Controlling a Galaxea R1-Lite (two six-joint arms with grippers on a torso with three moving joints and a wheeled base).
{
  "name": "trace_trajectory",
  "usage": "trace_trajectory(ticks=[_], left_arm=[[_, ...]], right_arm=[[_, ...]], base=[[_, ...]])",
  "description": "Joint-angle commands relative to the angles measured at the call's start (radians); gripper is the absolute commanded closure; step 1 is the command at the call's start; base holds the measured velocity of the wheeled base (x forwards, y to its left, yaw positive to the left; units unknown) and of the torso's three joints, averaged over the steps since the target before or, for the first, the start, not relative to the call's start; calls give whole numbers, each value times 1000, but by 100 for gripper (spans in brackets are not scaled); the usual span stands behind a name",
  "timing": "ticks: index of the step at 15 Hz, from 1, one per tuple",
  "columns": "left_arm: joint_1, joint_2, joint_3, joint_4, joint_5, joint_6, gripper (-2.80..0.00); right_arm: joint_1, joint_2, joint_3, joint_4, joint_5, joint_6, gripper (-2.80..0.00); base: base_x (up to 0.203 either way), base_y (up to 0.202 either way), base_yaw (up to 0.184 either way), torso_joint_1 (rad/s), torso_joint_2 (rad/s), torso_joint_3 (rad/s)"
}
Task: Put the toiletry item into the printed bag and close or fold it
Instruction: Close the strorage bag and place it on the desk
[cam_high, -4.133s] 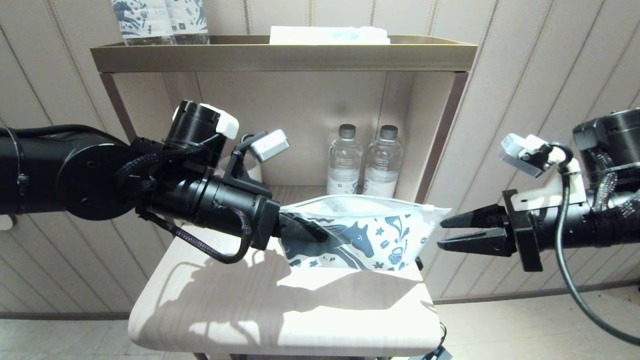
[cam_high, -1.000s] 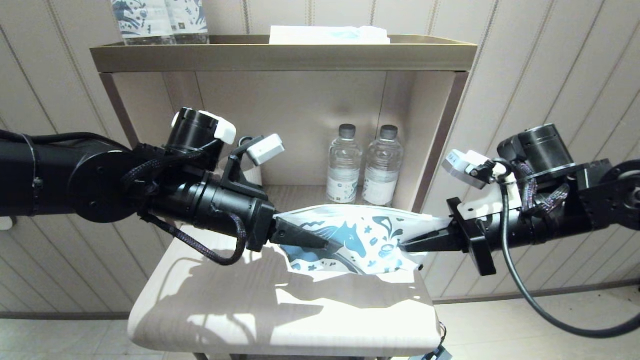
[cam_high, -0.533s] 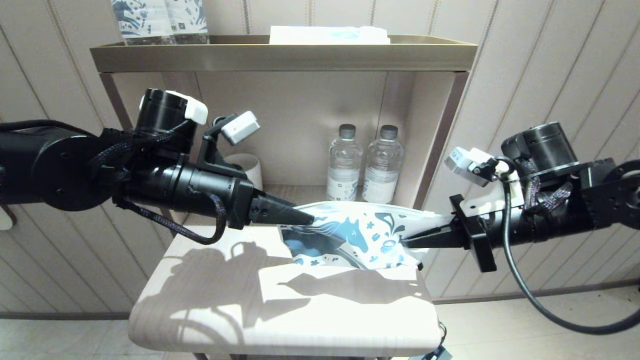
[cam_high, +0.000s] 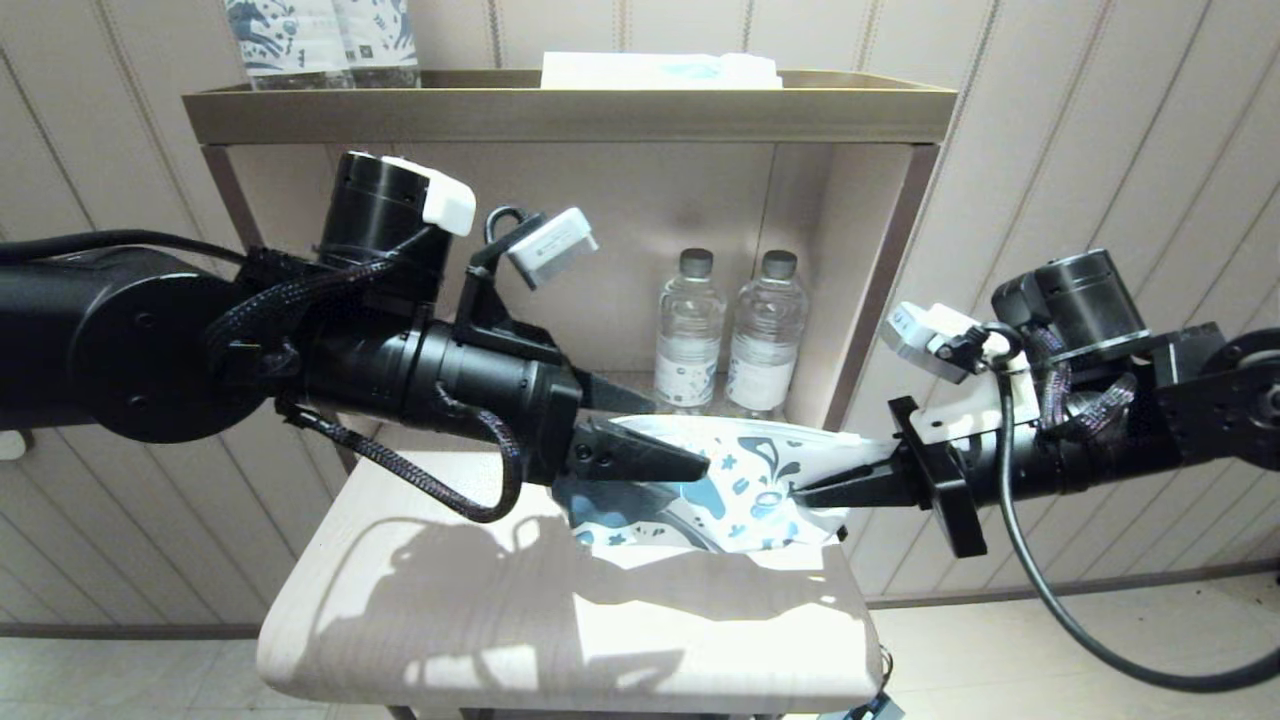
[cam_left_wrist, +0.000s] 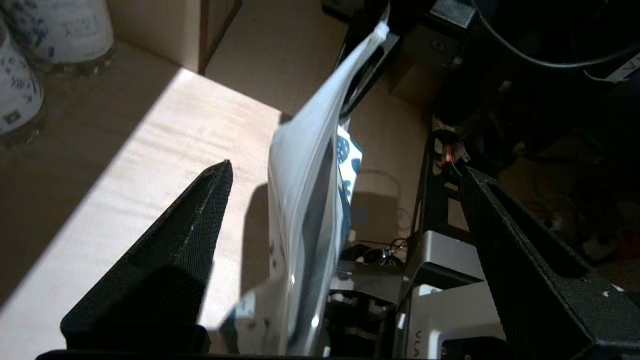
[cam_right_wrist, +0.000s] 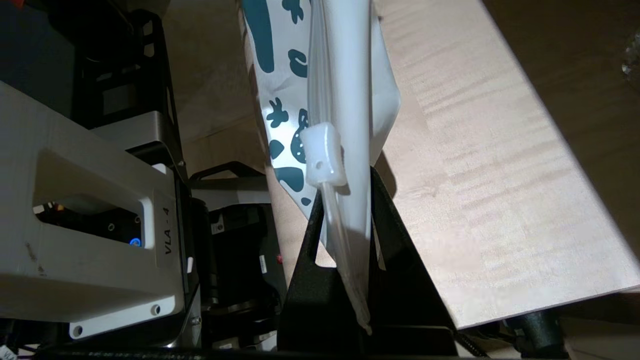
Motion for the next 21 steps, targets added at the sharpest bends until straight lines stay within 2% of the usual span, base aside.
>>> trace_trajectory(ticks=[1,5,8,9,10,17,21], left_arm=[[-46,38,-36,0,21,25,-280],[-112,74,-73,7,89,119,-280],[-120,49,-97,9,134,133,-280],[-118,28,-95,10,138,134,-203],[-118,9,-91,11,149,134,0],[-143,26,-154,75,218,135,0],[-179,67,-199,109,226,153,0]], right_arm=[[11,5,7,2,3,-3,0],[25,9,12,0,-6,-5,0],[25,8,17,0,-4,-12,0],[25,8,17,0,-5,-12,0],[25,8,17,0,-4,-12,0],[30,6,18,0,-4,-14,0],[78,12,18,2,-11,-11,0]], base=[[0,0,0,0,0,0],[0,0,0,0,0,0],[0,0,0,0,0,0],[0,0,0,0,0,0],[0,0,0,0,0,0],[0,0,0,0,0,0],[0,0,0,0,0,0]])
